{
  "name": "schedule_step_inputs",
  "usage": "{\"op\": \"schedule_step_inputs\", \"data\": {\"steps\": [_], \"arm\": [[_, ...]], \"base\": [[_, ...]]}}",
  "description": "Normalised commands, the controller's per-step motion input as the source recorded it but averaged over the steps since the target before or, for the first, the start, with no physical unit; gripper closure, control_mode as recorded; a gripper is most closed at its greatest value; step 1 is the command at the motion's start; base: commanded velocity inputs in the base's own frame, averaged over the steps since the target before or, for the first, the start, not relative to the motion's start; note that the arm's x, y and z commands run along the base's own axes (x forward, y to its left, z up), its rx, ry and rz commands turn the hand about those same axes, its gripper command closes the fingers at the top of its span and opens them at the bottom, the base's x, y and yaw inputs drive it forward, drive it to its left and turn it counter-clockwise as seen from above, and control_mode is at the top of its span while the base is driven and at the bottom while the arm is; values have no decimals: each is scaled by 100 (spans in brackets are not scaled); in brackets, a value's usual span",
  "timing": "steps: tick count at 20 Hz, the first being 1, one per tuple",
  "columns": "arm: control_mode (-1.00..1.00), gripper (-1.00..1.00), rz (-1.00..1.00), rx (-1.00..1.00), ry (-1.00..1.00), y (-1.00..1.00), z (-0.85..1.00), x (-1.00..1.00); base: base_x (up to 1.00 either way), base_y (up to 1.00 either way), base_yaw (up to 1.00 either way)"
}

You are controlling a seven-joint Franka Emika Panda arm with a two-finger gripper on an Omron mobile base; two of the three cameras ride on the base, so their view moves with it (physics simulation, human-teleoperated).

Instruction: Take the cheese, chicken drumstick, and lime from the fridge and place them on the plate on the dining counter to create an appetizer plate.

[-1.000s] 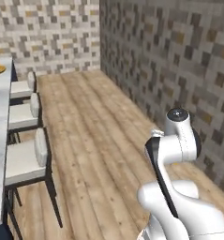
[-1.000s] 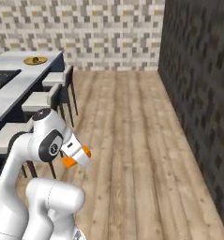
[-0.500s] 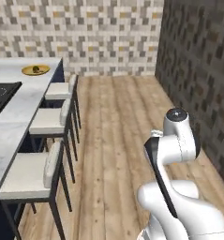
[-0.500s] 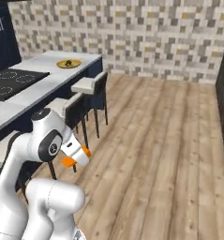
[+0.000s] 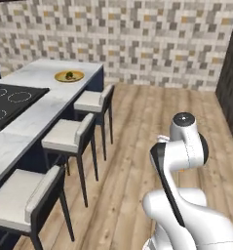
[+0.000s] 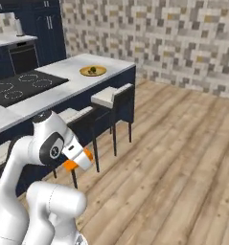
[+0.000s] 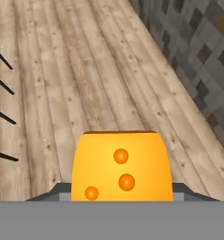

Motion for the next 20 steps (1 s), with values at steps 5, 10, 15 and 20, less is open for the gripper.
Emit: {"op": "schedule_step_inputs", "data": {"steps": [5,10,15,20], "arm": [[100,100,0,0,0,0,0,0],[100,100,0,0,0,0,0,0],[100,100,0,0,0,0,0,0],[100,100,0,0,0,0,0,0]], "base": [[100,-85,50],[100,-88,49],[100,-100,43],[100,-100,41]]}}
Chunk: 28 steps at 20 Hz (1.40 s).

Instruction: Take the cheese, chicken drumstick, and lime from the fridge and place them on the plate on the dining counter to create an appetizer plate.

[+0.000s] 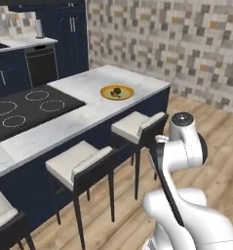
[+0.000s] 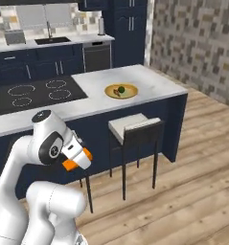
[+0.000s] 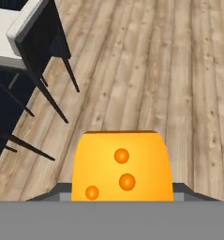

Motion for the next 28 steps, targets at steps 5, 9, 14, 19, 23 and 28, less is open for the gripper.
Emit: {"op": "schedule_step_inputs", "data": {"steps": [5,9,14,19,23,28], "arm": [[100,100,0,0,0,0,0,0],[100,100,0,0,0,0,0,0],[100,100,0,0,0,0,0,0],[100,100,0,0,0,0,0,0],[100,100,0,0,0,0,0,0],[100,100,0,0,0,0,0,0]], "base": [[100,-100,41],[100,-100,40],[100,-100,39],[100,-100,40],[100,-98,42],[100,-66,43]]}}
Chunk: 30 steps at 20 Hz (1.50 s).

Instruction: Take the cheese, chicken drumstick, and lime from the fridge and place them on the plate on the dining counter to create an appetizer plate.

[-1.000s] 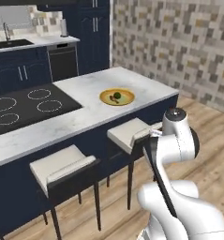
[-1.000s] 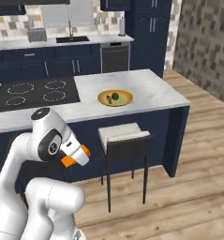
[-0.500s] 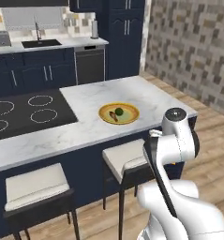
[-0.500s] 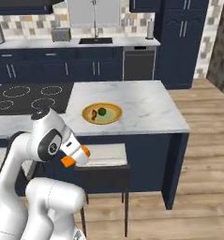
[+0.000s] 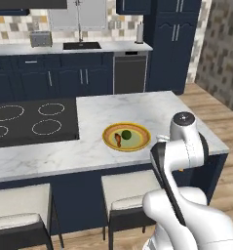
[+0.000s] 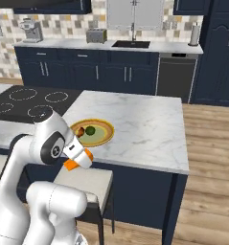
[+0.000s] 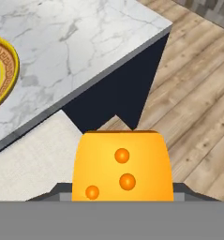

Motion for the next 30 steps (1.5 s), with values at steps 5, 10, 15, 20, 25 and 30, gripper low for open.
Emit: {"op": "schedule_step_inputs", "data": {"steps": [5,10,15,20,25,30], "arm": [[100,100,0,0,0,0,0,0],[100,100,0,0,0,0,0,0],[-100,100,3,2,-3,0,-28,44],[-100,100,14,13,-2,-18,1,93],[-100,100,11,19,4,-17,15,94],[-100,100,2,15,18,0,33,100]], "base": [[89,-10,38],[26,0,4],[0,0,0],[0,0,0],[0,0,0],[0,0,0]]}}
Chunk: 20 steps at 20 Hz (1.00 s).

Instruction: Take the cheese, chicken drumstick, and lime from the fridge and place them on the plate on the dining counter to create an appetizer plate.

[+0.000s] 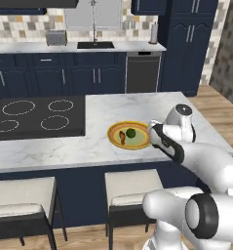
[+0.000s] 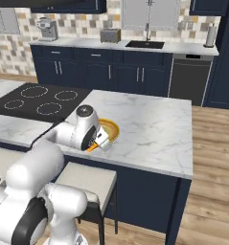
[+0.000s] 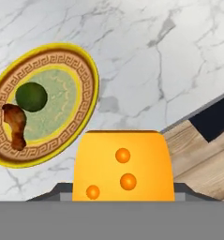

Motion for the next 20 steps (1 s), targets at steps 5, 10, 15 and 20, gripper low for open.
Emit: {"op": "schedule_step_inputs", "data": {"steps": [5,10,15,20], "arm": [[-100,100,-1,5,16,0,11,99],[-100,100,0,0,7,2,-8,84],[-100,100,0,0,0,0,-41,58],[-100,100,0,-1,0,4,-64,50]], "base": [[0,0,0],[0,0,0],[0,0,0],[0,0,0]]}}
